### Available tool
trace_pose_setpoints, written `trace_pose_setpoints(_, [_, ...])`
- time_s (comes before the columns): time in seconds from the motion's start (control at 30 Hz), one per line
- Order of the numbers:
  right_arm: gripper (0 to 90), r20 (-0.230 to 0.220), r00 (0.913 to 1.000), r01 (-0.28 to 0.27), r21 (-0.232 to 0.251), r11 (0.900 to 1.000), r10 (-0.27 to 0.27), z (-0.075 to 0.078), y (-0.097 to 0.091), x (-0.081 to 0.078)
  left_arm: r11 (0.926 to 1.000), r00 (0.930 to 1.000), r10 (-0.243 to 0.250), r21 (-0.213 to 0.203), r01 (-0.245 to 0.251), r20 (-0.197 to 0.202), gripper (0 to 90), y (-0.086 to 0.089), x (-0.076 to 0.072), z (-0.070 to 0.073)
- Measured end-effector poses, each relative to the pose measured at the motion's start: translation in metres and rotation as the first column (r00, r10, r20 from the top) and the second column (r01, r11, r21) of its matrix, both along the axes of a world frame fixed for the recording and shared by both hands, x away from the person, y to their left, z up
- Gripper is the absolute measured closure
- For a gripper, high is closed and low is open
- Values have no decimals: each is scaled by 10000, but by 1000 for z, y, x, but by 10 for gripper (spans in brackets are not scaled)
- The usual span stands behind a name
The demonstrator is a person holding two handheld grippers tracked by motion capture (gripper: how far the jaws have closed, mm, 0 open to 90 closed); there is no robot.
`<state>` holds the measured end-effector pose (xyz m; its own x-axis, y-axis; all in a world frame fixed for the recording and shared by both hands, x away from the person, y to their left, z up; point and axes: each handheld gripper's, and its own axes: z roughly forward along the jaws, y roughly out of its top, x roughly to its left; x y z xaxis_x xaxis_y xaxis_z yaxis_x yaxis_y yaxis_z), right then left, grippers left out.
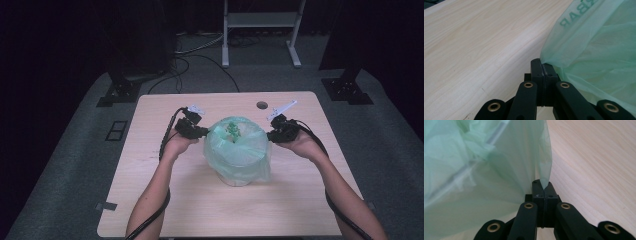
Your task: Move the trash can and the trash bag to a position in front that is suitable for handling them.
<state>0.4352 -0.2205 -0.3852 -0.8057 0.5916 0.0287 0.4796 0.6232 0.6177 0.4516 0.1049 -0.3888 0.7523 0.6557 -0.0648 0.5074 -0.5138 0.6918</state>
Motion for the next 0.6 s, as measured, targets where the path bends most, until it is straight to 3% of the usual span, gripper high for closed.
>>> trace_pose_setpoints(0.53, [893, -372, 9993, -15, 130, 9999, 19, -14, -6, -3, 9991, 9988, -369, 189, 375, -319, 897, -3, -8, -13])
trace_pose_setpoints(0.6, [773, -310, 9995, 52, 245, 9997, -45, -12, -9, -4, 9991, 9990, -406, 116, 409, -200, 852, 1, -10, -10])
